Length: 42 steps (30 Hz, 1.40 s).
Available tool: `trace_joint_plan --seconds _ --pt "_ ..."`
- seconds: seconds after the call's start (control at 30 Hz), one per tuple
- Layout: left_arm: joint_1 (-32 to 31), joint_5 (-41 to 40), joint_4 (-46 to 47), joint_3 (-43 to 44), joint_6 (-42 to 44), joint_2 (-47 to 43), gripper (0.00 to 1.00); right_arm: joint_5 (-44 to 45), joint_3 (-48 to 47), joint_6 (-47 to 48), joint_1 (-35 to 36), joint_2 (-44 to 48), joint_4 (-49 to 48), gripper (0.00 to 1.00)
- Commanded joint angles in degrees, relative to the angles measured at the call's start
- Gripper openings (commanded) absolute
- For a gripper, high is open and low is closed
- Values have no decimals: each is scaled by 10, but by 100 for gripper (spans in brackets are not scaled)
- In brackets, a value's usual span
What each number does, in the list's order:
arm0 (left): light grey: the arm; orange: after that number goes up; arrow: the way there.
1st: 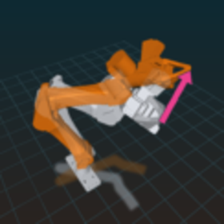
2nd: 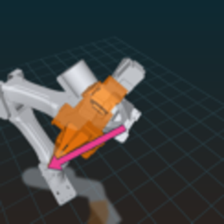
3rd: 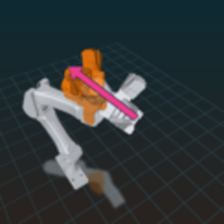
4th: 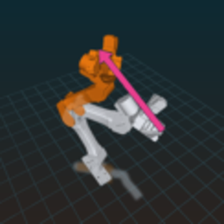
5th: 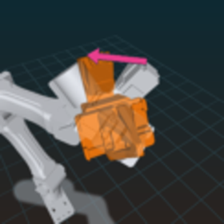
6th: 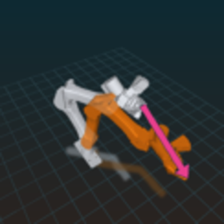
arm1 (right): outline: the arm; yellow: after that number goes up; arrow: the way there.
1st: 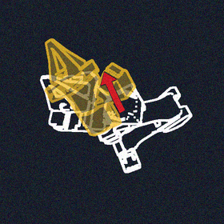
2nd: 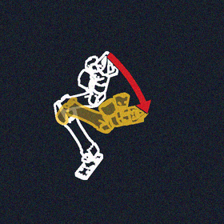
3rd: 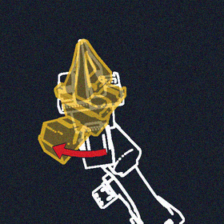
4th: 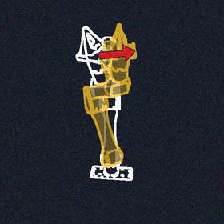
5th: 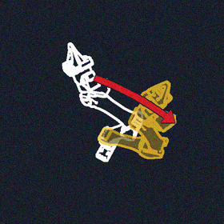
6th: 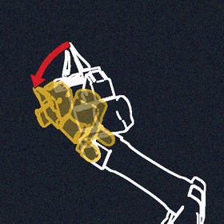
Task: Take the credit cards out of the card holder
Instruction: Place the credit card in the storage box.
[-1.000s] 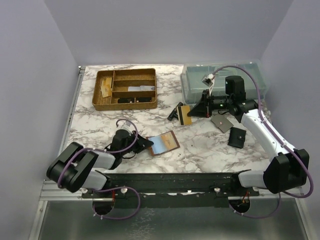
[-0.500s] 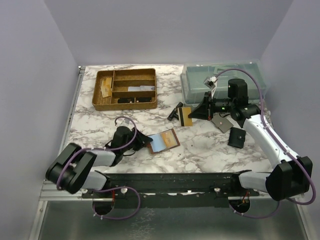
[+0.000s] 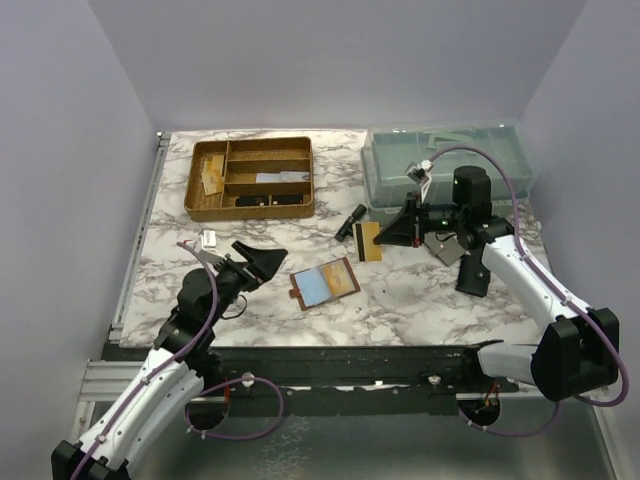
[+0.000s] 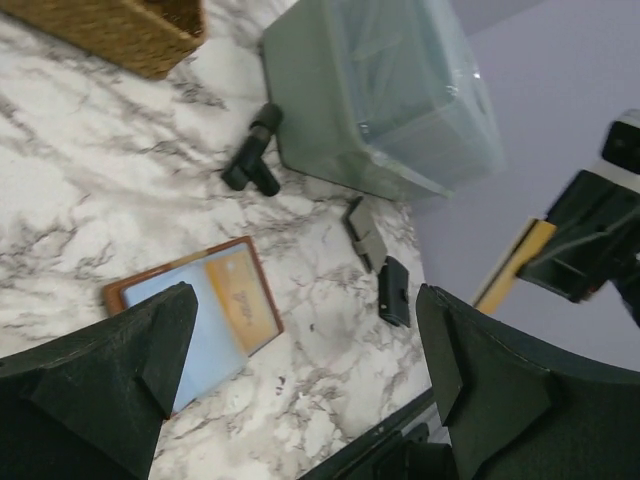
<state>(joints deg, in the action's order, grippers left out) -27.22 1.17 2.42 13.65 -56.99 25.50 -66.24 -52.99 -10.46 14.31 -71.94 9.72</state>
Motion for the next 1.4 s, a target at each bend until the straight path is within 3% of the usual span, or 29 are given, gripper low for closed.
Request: trace_joint_plan --seconds 0.0,0.17,0.27,0.57,0.8,1.0,1.1,1.23,1.37 --pt "4 93 -14 75 34 5 99 -49 25 -69 -1 16 -86 0" --pt "3 282 134 149 15 157 93 -77 53 -139 -5 17 -164 0" --pt "-2 321 183 188 -2 223 90 -88 59 -168 -9 15 -196 0" --pt "-112 217 203 211 20 318 90 -105 74 -213 -18 18 -245 0" --pt "-166 164 282 199 28 359 86 -113 74 -221 -20 19 -248 0" --pt "-175 187 325 227 25 414 67 -122 76 -235 -20 14 -261 0" --pt "-175 209 334 241 19 442 46 -124 76 -236 -20 16 -261 0" --pt "-175 237 351 246 24 456 3 -124 81 -233 -20 22 -260 0" --pt "-176 256 360 244 53 447 0 -123 79 -219 -20 27 -249 3"
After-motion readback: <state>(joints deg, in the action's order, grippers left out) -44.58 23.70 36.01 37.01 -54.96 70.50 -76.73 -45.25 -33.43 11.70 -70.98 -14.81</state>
